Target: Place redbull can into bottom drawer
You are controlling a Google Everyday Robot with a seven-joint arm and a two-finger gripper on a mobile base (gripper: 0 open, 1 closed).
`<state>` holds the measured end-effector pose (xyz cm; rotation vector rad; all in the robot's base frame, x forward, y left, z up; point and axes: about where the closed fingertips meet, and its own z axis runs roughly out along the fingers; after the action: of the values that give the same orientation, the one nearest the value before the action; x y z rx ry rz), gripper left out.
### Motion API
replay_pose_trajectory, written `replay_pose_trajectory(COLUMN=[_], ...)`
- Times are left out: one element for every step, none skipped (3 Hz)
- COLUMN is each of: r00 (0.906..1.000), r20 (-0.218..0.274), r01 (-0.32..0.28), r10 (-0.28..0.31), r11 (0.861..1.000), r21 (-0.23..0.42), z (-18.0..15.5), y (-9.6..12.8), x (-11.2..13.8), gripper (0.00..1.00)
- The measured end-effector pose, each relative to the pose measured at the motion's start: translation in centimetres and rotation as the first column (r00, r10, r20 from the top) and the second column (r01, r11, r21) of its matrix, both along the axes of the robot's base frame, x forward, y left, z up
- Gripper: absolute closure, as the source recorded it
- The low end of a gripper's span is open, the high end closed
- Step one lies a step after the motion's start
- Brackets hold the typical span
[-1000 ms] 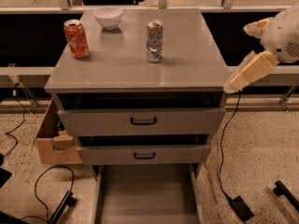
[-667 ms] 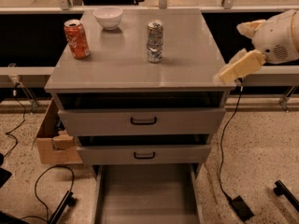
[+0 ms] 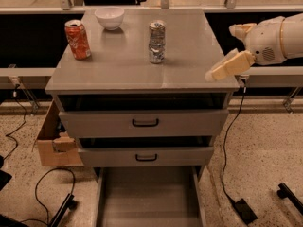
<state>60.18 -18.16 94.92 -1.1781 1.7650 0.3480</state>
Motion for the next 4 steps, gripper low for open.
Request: replay_pose_trajectory(r00=[1.0,0.9976,0.9925,0.9887], r20=[0.008,0.069,0.121,0.148], r01=[-0.003,-0.012,-0.019,-0.036], r10=[0.003,0.002,-0.017,-0.023], r11=[1.0,0.99,0.956,0.922], r21=[0.015,0.142,0.292,0.385], z=[0.0,0.4,0.5,0.7], y=[0.2,1.7,3.1,4.2], x=[0.1,3.3,7.7,11.1], gripper=[0.0,0.0,0.0,0.0])
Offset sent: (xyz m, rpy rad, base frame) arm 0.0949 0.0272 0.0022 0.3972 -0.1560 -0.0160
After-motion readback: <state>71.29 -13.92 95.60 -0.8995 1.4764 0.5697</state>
